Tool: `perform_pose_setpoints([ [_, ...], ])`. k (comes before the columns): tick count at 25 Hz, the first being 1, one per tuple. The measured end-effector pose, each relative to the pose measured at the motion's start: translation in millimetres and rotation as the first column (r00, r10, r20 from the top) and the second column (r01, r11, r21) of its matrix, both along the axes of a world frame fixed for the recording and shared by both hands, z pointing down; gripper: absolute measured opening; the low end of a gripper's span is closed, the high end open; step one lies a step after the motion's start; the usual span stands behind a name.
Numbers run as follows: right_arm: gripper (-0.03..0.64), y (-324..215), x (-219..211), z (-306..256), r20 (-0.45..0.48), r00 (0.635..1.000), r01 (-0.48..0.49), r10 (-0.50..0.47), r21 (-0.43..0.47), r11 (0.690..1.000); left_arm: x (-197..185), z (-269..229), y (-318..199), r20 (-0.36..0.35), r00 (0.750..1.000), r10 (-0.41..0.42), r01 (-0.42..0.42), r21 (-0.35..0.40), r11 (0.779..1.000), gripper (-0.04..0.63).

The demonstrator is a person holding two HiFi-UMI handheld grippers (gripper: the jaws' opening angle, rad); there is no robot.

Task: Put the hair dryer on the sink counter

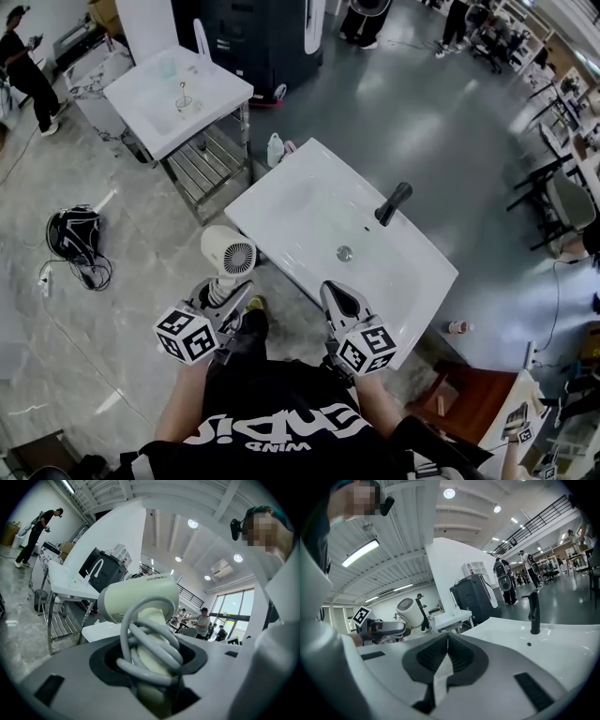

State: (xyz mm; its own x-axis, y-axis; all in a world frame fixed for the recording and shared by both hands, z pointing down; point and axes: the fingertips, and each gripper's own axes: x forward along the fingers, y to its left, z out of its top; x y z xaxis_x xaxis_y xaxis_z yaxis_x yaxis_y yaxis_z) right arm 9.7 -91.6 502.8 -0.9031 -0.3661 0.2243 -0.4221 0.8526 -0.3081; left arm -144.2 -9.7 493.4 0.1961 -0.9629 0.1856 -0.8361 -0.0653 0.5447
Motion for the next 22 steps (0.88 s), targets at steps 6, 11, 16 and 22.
perform_pose_setpoints([
  [6, 0.018, -34.8, -25.0, -5.7, -0.012, 0.997, -0.08, 0.08, 0.005, 0.997, -36.5, -8.1, -43.5, 0.03, 0.997, 0.078, -0.078, -0.005, 0.997, 0.253],
  [11, 0.018, -52.3, -35.1, -16.2, -0.012, 0.989, -0.147, 0.147, 0.016, 0.989, -54.0, -17.0, -71.6, 0.035, 0.99, 0.138, -0.138, -0.002, 0.99, 0.253],
  [16, 0.018, -65.7, -44.8, -24.3, -0.006, 0.979, -0.204, 0.204, 0.024, 0.979, -66.1, -21.4, -93.3, 0.037, 0.981, 0.193, -0.193, -0.005, 0.981, 0.253],
  [22, 0.018, -77.5, -51.7, -27.1, -0.009, 0.964, -0.264, 0.264, 0.032, 0.964, -74.7, -16.9, -115.7, 0.042, 0.967, 0.251, -0.251, -0.019, 0.968, 0.253],
])
